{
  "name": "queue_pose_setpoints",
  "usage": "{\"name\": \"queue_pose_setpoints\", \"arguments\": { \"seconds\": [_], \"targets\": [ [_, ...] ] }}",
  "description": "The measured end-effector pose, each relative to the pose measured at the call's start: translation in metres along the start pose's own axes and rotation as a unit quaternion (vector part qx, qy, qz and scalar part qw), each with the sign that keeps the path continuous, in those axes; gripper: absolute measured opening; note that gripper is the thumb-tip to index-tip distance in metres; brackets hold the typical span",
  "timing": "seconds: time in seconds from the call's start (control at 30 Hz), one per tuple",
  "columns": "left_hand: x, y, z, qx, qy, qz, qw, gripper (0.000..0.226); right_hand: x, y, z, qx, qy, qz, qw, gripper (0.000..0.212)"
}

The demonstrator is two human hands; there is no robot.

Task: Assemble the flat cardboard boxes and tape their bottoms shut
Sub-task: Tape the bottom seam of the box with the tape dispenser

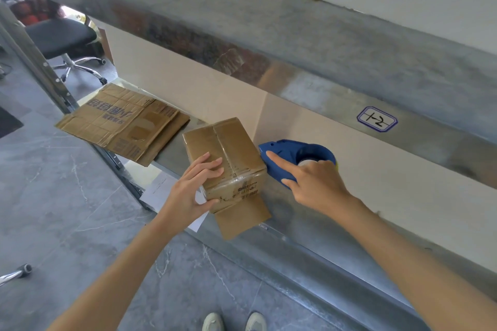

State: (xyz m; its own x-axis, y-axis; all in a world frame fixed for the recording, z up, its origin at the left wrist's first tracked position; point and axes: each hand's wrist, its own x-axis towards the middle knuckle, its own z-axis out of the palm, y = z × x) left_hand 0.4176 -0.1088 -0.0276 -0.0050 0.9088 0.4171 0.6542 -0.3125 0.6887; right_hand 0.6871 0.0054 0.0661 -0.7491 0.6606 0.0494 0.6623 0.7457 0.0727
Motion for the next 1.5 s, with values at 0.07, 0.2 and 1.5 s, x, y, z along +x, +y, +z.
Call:
{"name": "queue_pose_setpoints", "arguments": {
  "seconds": [0.07, 0.2, 1.5],
  "targets": [
    [0.001, 0.000, -0.002, -0.003, -0.001, 0.002, 1.000, 0.067, 0.012, 0.002, 0.010, -0.005, 0.008, 0.017, 1.000, 0.066],
    [0.000, 0.000, -0.001, 0.008, -0.005, -0.007, 1.000, 0.068, 0.005, 0.017, 0.033, 0.080, 0.006, 0.074, 0.994, 0.067],
    [0.000, 0.025, 0.004, 0.065, 0.041, -0.052, 0.996, 0.062, 0.015, 0.019, 0.057, 0.279, 0.119, 0.011, 0.953, 0.076]
  ]
}}
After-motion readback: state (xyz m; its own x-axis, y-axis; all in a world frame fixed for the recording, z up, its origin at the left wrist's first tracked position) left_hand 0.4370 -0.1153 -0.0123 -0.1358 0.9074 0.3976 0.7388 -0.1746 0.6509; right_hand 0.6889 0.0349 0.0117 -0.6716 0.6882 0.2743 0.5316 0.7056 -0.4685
